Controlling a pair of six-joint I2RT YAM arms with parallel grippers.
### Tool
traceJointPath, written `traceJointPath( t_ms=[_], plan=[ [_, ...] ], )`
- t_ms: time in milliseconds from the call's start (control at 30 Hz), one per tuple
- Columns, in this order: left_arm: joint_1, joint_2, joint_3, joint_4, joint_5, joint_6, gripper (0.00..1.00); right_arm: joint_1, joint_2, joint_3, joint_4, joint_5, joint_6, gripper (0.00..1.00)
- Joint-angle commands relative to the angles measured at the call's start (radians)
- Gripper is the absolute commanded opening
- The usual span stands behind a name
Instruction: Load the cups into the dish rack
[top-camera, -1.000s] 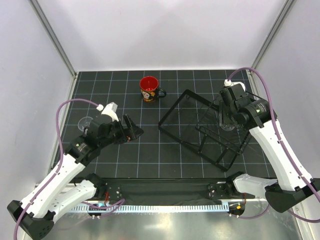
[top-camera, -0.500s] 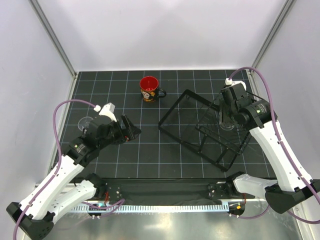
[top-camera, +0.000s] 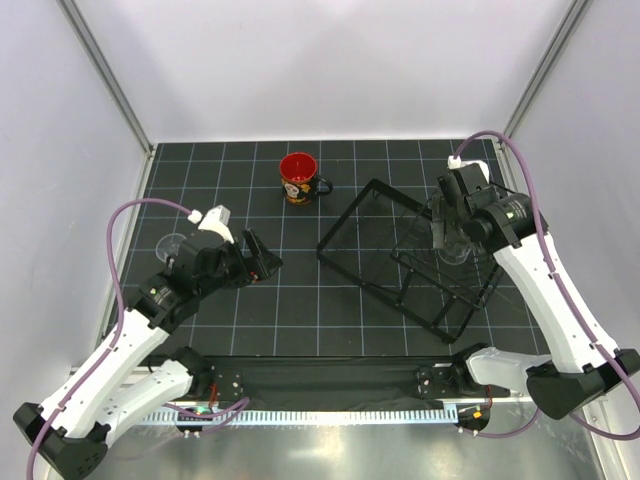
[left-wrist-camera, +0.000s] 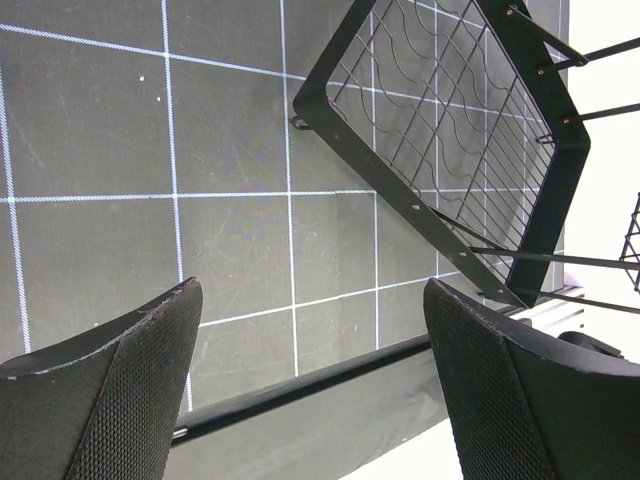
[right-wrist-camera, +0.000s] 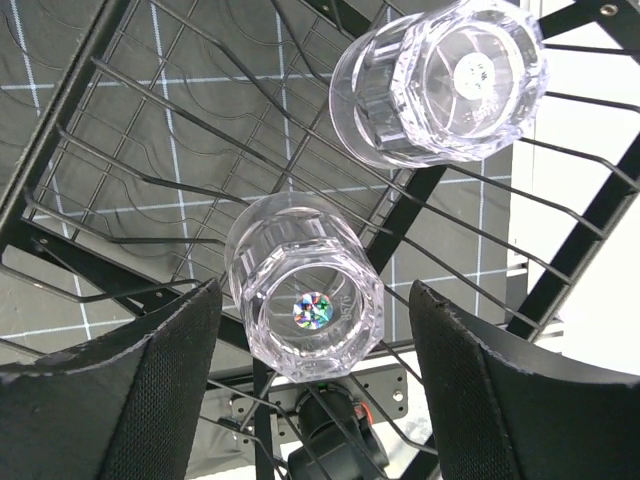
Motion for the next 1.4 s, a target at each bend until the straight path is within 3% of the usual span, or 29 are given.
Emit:
traceJointPath(
  t_ms=[0, 167, 367, 467, 633, 800, 867, 1033, 1367],
  plan=[
    [0.001, -0.004, 0.033, 0.011, -0.021, 0.014, 0.88, -0.002, 0.003, 0.077, -0.024, 0.031, -0.010, 0.77],
    [-0.001, -0.021, 0.027, 0.012, -0.046, 0.010, 0.89, 0.049, 0.016, 0.181, -0.045, 0.055, -0.025, 0.77],
    [0.001, -0.008, 0.067, -0.061, -0.115, 0.010, 1.00, 0.221, 0.057, 0.301, -0.088, 0.133, -0.033, 0.78],
    [0.001, 0.011, 0.113, -0.129, -0.195, -0.006, 1.00, 0.327, 0.101, 0.334, -0.110, 0.196, -0.018, 0.80],
    [0.007, 0.052, 0.190, -0.244, -0.353, -0.032, 1.00, 0.480, 0.187, 0.426, -0.153, 0.293, 0.066, 0.90],
    [0.070, 0.075, 0.245, -0.270, -0.403, -0.017, 1.00, 0.597, 0.286, 0.537, -0.191, 0.360, 0.094, 0.93],
    [0.102, 0.103, 0.260, -0.273, -0.388, -0.006, 1.00, 0.649, 0.301, 0.560, -0.185, 0.354, 0.085, 0.99],
    [0.235, 0.178, 0.314, -0.290, -0.305, 0.013, 1.00, 0.722, 0.243, 0.502, -0.049, 0.293, 0.021, 1.00],
    [0.312, 0.345, 0.440, -0.322, -0.296, -0.016, 1.00, 0.723, 0.115, 0.281, 0.093, 0.137, -0.107, 1.00]
  ],
)
